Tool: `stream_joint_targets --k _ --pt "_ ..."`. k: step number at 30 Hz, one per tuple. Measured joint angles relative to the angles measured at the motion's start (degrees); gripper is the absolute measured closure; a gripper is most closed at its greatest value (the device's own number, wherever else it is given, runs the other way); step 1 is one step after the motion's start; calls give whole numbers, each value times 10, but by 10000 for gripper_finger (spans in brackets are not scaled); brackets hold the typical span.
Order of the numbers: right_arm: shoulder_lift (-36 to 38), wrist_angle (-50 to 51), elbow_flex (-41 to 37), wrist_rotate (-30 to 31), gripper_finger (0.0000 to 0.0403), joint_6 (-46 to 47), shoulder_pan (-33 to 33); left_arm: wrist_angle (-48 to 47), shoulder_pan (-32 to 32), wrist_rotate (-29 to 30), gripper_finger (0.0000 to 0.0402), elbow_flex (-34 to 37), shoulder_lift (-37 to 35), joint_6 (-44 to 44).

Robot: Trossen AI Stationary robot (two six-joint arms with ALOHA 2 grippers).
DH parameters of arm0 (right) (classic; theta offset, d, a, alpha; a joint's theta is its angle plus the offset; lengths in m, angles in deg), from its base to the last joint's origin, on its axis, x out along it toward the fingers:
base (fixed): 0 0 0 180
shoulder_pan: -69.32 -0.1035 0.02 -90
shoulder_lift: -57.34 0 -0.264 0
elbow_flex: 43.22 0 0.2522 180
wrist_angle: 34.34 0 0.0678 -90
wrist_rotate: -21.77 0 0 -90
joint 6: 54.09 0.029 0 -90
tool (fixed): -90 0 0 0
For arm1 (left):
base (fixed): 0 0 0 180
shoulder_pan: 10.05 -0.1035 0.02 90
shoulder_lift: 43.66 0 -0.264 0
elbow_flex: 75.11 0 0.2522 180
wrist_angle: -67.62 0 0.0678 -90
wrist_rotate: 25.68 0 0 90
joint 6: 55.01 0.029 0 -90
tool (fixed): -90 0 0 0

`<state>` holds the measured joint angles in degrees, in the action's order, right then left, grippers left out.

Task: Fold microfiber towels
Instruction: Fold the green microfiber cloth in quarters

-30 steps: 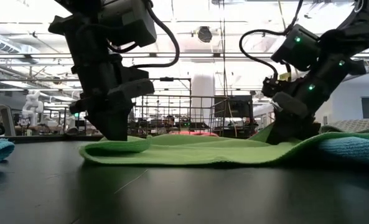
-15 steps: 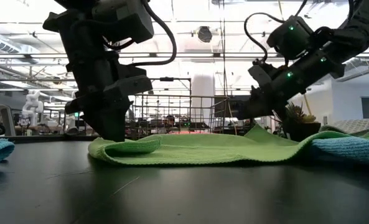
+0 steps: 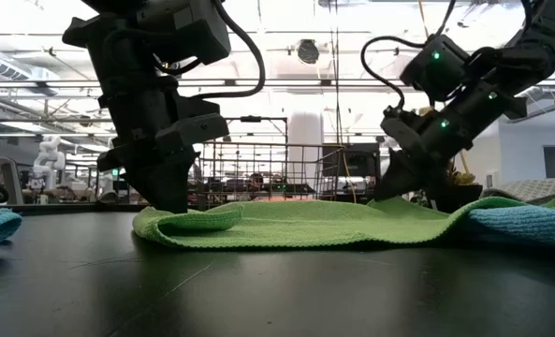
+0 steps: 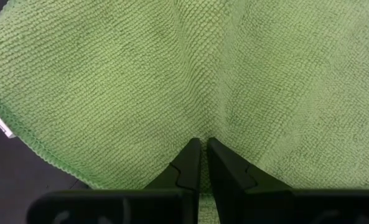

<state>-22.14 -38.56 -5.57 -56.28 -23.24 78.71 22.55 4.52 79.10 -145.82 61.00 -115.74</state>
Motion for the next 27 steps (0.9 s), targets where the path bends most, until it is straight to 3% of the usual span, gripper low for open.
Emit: stream_joint_targets --k 6,13,20,27 --pt "0 42 0 73 403 32 1 2 -1 3 366 0 0 -2" --pt "0 53 0 77 403 41 2 2 -1 5 366 0 0 -12" --pt "2 173 2 125 403 29 16 2 -1 6 366 0 0 -13" --pt "2 89 0 104 403 33 19 3 -1 7 366 0 0 -13"
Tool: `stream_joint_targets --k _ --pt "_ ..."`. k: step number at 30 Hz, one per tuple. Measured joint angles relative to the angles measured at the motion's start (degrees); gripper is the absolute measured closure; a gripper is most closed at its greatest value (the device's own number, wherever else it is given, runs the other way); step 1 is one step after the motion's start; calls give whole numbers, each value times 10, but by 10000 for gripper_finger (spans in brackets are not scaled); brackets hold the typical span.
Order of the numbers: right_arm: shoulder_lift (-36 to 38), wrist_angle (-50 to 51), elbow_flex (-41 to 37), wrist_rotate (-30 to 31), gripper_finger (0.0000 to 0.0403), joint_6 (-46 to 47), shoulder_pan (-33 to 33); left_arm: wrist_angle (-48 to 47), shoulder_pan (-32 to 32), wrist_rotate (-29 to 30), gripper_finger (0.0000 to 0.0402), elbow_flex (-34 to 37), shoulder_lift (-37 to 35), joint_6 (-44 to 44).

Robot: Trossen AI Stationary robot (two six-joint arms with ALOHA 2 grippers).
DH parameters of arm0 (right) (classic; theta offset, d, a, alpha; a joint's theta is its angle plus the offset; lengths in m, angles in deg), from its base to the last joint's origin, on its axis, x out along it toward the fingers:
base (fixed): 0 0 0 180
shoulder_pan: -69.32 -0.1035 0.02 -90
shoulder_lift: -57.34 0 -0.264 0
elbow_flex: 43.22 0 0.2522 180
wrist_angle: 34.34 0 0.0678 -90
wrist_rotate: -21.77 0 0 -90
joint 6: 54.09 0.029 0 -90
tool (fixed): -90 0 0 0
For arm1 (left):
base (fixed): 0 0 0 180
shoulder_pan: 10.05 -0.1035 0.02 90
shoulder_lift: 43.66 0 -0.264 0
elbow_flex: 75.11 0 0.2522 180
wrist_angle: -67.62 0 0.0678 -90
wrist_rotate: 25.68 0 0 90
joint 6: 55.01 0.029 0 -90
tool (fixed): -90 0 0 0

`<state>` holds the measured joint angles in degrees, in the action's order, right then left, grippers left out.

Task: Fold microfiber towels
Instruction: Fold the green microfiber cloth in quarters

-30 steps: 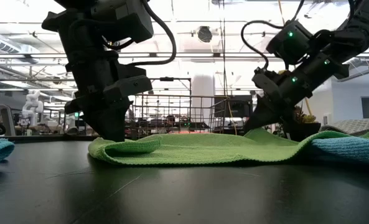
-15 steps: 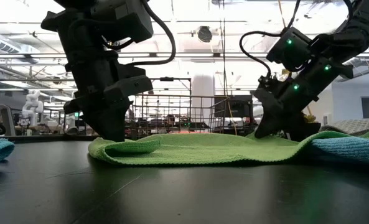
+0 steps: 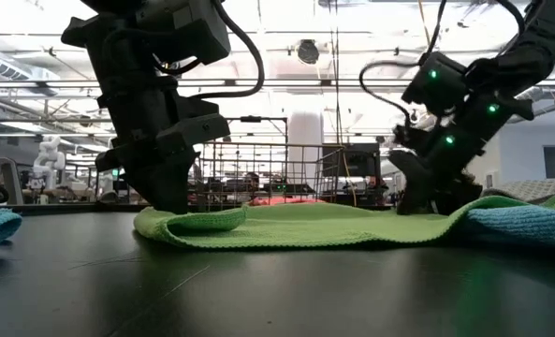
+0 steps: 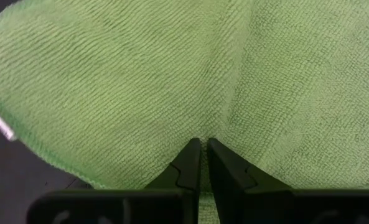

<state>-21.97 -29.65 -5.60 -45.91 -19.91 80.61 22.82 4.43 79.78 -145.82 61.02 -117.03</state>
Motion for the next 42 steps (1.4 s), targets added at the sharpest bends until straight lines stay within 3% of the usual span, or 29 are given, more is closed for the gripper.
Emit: stream_joint_targets --k 2,8,12,16,19,26,34,42 --pt "1 -64 0 -12 403 7 0 0 0 0 366 0 0 1" --pt "1 -258 1 -128 403 5 -8 -2 0 4 366 1 -17 15" --pt "1 -330 1 -185 403 8 -19 -31 -6 55 366 4 -63 16" --pt "1 -338 1 -210 403 12 -31 -77 -14 124 366 3 -107 24" --pt "1 -335 1 -210 403 16 -34 -74 -24 140 366 2 -123 49" --pt "1 -326 1 -208 403 31 -41 -71 -49 136 366 20 -103 52" --pt "1 -329 2 -209 403 56 -59 -43 -73 92 366 64 -72 62" --pt "1 -318 1 -236 403 87 -119 -43 -109 102 366 81 -73 99"
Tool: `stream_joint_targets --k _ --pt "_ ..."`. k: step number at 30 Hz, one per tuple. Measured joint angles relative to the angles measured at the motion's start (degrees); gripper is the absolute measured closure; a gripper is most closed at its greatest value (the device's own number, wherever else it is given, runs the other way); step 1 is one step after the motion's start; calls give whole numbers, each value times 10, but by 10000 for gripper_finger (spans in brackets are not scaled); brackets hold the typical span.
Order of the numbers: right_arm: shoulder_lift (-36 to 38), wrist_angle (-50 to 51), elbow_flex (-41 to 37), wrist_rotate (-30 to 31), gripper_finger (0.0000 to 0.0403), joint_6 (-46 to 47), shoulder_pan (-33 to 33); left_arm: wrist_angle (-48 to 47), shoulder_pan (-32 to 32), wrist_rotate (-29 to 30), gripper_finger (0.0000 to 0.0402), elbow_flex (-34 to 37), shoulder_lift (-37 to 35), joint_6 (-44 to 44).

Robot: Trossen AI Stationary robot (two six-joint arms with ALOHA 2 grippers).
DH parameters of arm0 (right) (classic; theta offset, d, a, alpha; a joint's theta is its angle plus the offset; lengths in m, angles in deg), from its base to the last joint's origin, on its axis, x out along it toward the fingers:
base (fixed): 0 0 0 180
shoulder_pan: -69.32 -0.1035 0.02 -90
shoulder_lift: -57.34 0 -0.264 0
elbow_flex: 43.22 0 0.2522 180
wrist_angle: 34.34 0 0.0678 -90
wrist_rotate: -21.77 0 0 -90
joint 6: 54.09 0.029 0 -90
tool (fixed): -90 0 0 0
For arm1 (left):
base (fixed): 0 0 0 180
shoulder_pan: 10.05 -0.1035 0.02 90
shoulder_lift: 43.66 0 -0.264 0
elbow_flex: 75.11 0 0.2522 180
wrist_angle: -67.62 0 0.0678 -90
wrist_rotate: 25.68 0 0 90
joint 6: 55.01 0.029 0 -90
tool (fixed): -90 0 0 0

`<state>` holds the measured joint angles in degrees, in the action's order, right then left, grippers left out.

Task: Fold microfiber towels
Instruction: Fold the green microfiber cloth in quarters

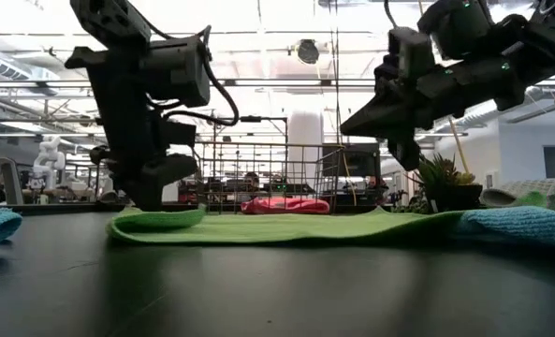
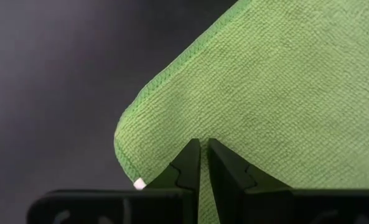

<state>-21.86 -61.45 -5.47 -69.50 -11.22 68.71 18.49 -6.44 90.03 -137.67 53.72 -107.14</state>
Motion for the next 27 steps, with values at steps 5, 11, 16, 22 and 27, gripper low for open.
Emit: stream_joint_targets --k 5,11,16,22,27 --pt "0 4 0 -52 403 44 -54 12 -23 -1 366 0 0 23" --pt "0 68 21 -129 403 135 -130 25 -36 -90 366 -20 -11 86" --pt "0 297 108 -197 403 164 -181 27 -32 -89 366 -54 -51 127" --pt "1 575 240 -180 403 134 -215 26 -31 -46 366 -68 -94 153" --pt "0 626 255 -111 403 172 -238 16 -32 -34 366 -68 -114 161"
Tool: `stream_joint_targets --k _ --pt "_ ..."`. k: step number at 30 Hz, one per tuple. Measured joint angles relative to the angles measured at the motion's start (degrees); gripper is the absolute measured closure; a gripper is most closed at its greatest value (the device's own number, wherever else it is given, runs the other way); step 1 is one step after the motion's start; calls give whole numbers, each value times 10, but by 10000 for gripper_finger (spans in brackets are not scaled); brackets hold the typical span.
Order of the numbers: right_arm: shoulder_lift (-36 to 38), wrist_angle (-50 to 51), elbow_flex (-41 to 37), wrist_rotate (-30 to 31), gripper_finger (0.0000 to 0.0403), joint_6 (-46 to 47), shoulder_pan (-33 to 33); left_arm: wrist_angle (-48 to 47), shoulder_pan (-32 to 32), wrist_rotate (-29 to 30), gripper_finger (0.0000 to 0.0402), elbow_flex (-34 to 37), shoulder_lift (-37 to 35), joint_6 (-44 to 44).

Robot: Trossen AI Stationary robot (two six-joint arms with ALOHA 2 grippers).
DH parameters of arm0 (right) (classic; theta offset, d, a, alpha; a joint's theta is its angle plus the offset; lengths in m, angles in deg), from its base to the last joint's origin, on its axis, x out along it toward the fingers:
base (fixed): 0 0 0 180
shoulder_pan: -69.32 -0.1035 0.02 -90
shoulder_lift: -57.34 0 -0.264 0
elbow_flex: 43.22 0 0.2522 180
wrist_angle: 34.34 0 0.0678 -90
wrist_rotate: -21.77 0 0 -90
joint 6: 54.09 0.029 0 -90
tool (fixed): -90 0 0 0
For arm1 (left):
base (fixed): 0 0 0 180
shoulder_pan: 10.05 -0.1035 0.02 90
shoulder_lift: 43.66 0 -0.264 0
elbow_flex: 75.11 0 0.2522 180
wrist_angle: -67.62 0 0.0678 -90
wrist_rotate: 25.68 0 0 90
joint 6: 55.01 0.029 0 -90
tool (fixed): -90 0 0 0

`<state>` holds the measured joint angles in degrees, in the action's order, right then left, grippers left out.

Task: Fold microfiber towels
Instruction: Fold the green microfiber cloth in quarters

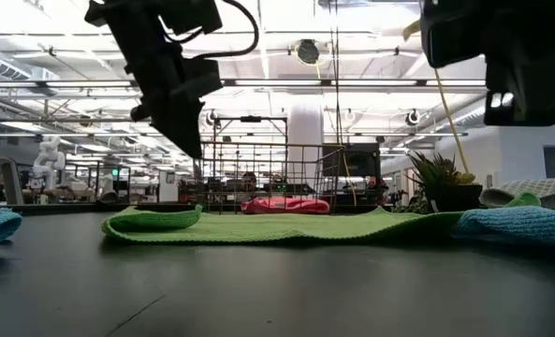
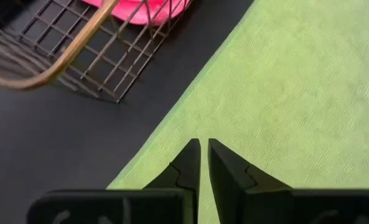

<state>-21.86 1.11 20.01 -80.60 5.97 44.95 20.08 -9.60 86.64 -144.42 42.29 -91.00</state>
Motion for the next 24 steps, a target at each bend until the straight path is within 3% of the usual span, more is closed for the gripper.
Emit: stream_joint_targets --k 16,24 --pt "-112 -12 -3 16 403 91 -58 -9 0 4 366 0 -2 14" --pt "-149 68 -1 -68 403 74 -81 -7 0 4 366 0 -2 14"
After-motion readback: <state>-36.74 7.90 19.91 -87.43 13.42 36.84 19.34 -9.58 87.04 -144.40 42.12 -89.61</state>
